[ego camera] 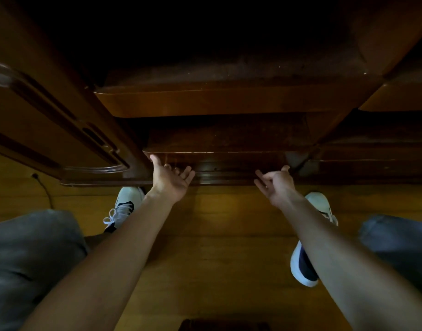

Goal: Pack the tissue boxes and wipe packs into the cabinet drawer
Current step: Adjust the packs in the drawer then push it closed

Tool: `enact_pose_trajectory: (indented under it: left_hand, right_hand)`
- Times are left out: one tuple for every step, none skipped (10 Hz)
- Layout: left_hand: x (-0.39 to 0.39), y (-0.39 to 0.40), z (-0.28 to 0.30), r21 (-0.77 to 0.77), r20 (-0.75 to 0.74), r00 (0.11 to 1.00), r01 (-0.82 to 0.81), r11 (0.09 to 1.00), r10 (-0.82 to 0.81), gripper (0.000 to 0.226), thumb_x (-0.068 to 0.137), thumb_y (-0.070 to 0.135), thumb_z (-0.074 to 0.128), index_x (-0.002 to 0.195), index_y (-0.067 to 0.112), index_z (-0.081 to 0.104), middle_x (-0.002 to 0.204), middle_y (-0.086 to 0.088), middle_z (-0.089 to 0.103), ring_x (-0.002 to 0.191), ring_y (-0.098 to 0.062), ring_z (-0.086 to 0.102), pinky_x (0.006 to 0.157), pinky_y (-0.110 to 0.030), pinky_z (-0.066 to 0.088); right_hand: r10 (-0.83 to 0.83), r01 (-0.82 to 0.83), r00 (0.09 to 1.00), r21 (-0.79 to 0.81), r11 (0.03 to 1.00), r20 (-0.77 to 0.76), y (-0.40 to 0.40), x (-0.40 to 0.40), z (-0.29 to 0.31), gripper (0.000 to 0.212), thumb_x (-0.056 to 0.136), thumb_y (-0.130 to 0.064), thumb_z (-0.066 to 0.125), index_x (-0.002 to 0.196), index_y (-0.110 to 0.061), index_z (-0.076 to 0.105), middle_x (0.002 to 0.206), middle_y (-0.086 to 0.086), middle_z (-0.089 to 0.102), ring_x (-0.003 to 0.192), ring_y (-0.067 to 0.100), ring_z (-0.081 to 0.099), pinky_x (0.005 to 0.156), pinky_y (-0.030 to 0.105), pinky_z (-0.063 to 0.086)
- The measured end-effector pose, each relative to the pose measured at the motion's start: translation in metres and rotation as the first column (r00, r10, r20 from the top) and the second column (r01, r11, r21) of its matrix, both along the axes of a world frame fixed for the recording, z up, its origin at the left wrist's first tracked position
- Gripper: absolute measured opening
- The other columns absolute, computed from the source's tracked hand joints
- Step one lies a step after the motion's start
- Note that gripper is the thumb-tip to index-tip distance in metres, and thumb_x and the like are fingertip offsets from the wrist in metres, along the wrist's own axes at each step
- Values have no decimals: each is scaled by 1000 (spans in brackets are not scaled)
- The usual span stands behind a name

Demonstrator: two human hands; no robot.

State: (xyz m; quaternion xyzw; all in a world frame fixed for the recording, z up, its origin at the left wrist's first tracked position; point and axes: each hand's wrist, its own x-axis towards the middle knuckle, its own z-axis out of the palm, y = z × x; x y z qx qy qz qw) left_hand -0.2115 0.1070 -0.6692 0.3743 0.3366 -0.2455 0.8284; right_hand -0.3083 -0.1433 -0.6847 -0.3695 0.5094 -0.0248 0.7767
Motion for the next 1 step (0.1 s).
enact_pose_trajectory:
  left_hand:
    - [0,10,16,167,-15,994,112,980,-111,80,98,64,38,158,14,21,158,-16,34,131,-30,52,108,-42,43]
  right_hand:
    - [76,-83,994,-90,992,-73,-8,-13,12,67,100,6,48,156,-28,37,147,14,51,111,20,69,96,41,58]
